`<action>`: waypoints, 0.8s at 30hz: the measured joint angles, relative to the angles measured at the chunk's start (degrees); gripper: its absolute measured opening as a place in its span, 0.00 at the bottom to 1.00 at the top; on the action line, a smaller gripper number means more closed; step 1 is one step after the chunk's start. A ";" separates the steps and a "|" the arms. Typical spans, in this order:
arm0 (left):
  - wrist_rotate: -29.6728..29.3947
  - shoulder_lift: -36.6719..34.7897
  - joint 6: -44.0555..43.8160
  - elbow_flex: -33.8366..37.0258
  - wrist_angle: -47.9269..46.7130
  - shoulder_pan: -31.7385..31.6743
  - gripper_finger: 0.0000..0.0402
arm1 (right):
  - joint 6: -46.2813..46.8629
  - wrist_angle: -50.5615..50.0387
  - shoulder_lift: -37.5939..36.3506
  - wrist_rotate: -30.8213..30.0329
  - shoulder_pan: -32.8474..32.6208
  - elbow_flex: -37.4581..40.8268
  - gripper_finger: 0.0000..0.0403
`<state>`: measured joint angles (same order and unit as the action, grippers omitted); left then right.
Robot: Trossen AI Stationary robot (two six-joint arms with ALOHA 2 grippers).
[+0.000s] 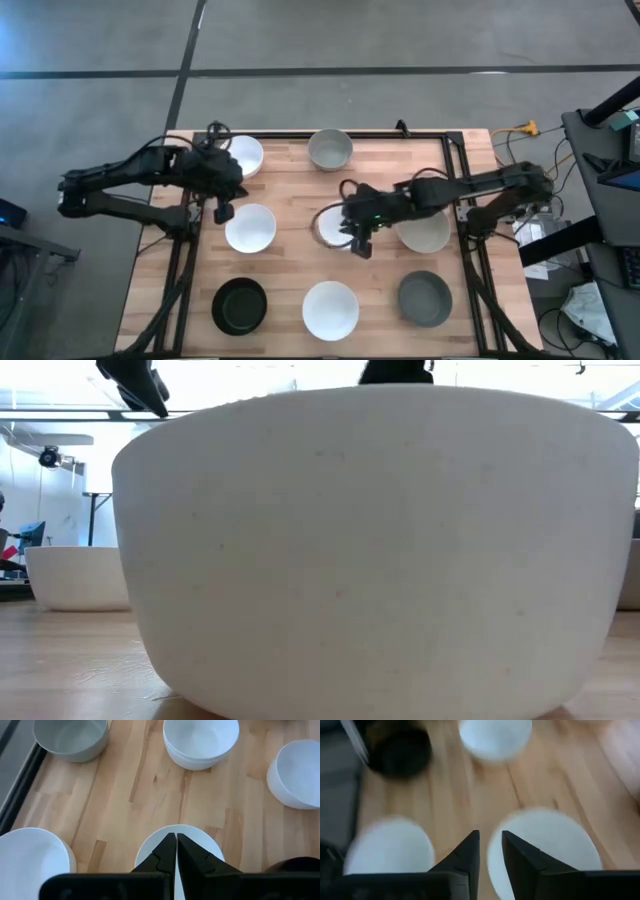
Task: Nest bowls inside each other
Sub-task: Stack the left white bowl on the right white bowl
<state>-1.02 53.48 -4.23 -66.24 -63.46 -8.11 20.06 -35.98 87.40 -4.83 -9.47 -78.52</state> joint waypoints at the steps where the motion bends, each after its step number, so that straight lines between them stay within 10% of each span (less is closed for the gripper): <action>1: 0.72 0.49 -0.03 0.00 0.00 -0.01 0.00 | 0.85 5.32 -2.09 -0.07 0.02 3.28 0.19; 15: -0.50 7.28 -3.02 0.00 -2.59 -0.37 0.02 | 14.34 82.65 -23.14 -0.37 3.26 42.71 0.18; 24: 2.17 17.34 -7.99 0.07 -4.52 -7.03 0.30 | 19.12 92.45 -32.38 1.99 8.62 55.20 0.17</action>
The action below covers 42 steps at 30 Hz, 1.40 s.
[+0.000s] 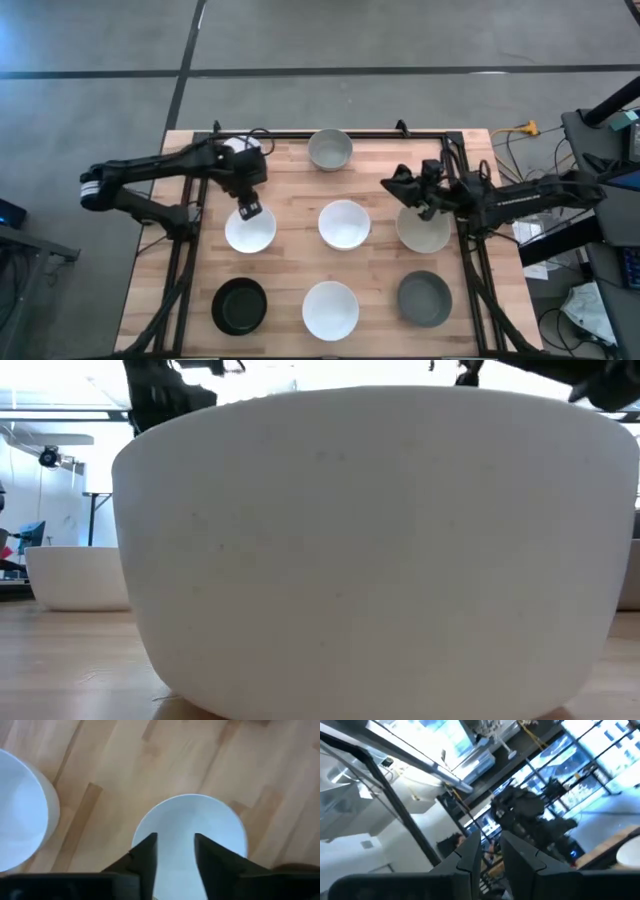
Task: Nest bowls inside each other
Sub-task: Stack the left white bowl on the right white bowl
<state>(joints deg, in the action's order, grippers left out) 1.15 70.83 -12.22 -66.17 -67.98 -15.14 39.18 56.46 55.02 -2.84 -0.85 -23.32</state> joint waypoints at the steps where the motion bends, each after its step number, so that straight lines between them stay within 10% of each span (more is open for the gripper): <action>1: 0.00 1.07 0.66 0.00 0.02 -0.84 0.33 | 1.03 -0.04 -1.00 1.24 0.74 1.20 0.17; 16: 5.91 9.75 14.16 0.00 0.02 -4.78 0.45 | 7.09 8.77 -11.45 7.05 5.91 17.73 0.17; 42: 7.00 26.74 37.17 0.09 1.64 -9.76 0.45 | 8.17 8.31 -11.75 6.89 5.89 20.03 0.17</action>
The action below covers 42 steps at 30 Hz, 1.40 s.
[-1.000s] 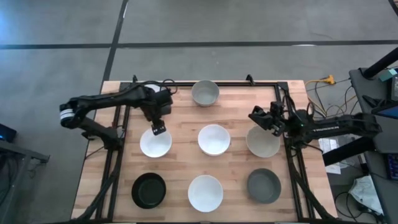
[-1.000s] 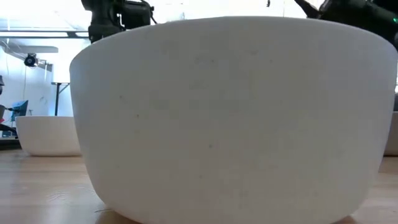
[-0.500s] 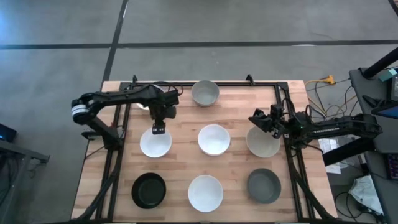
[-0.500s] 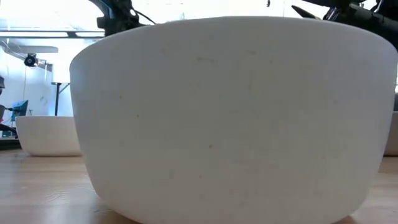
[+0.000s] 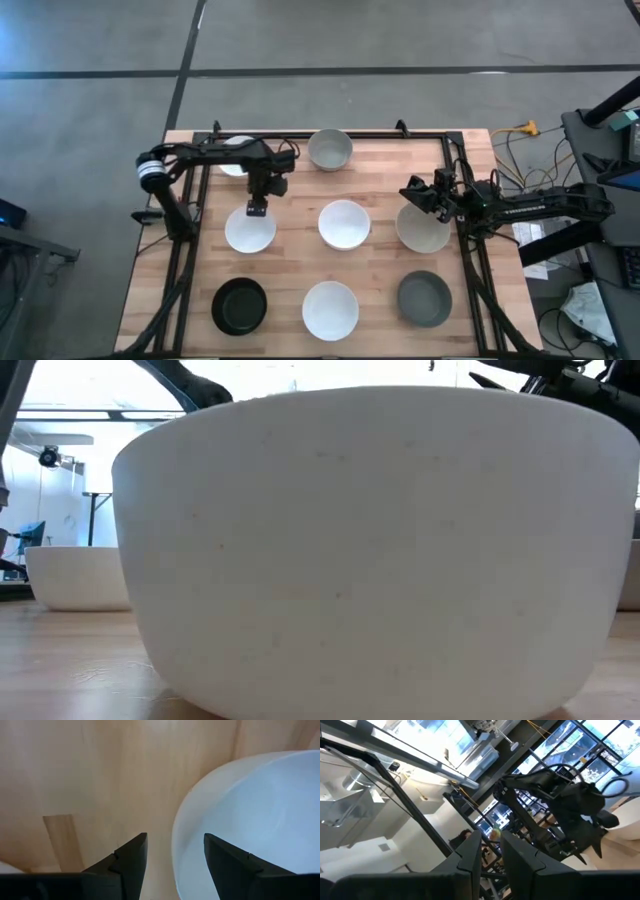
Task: Nest bowls inside each other
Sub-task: Stack the left white bowl on the right white bowl
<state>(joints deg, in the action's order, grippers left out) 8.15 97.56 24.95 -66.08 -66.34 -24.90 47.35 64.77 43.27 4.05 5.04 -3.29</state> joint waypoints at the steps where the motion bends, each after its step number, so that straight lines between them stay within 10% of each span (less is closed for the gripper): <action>1: 0.01 0.70 0.02 0.00 0.20 -0.19 0.45 | 0.00 0.00 0.00 0.00 -0.02 0.00 0.17; 16: -0.10 3.60 -0.30 0.02 2.34 -0.66 0.02 | 0.00 0.00 0.00 0.00 -0.01 0.00 0.17; 28: 3.15 -5.04 -17.16 -7.43 1.28 1.10 0.00 | 0.00 0.01 0.00 0.01 -0.01 0.00 0.17; 42: 8.91 -8.56 -43.58 -28.53 21.24 12.46 0.00 | 0.00 -0.03 0.00 0.02 -0.02 0.00 0.17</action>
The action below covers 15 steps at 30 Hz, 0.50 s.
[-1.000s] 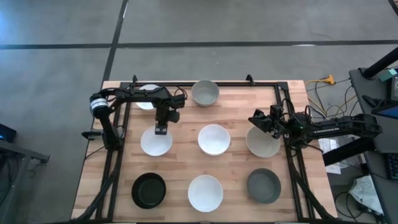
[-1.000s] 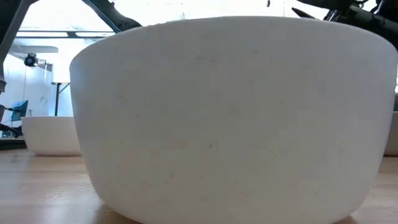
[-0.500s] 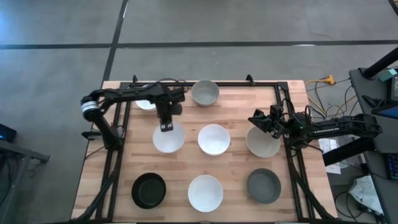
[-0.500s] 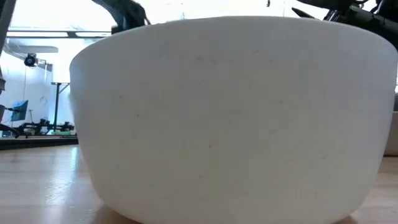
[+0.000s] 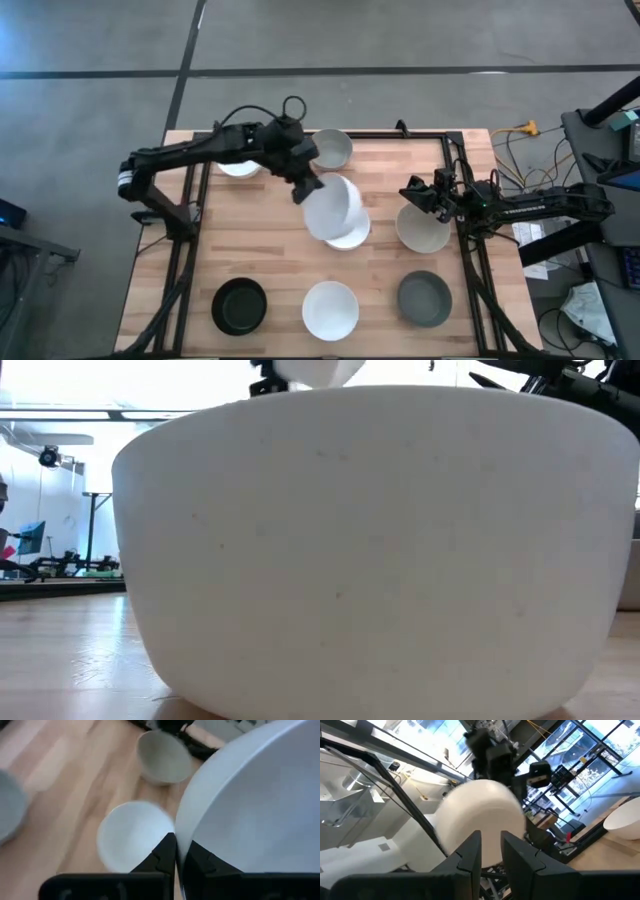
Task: Nest bowls inside each other
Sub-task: Stack the left white bowl on the right white bowl
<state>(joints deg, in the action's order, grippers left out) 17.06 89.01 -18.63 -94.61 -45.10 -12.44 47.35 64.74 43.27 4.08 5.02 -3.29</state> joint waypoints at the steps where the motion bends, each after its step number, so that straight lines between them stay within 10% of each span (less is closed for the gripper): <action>1: 0.06 1.52 -1.54 -1.90 -0.19 0.34 0.00 | 0.00 -0.06 0.00 0.00 0.00 0.00 0.17; 15: 4.38 22.51 -8.07 -22.39 -20.56 0.54 0.00 | -2.25 -0.51 0.02 0.00 0.00 0.00 0.17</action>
<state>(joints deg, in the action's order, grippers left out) 21.44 111.52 -26.70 -117.00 -65.66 -11.90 45.10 64.23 43.29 4.07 5.02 -3.29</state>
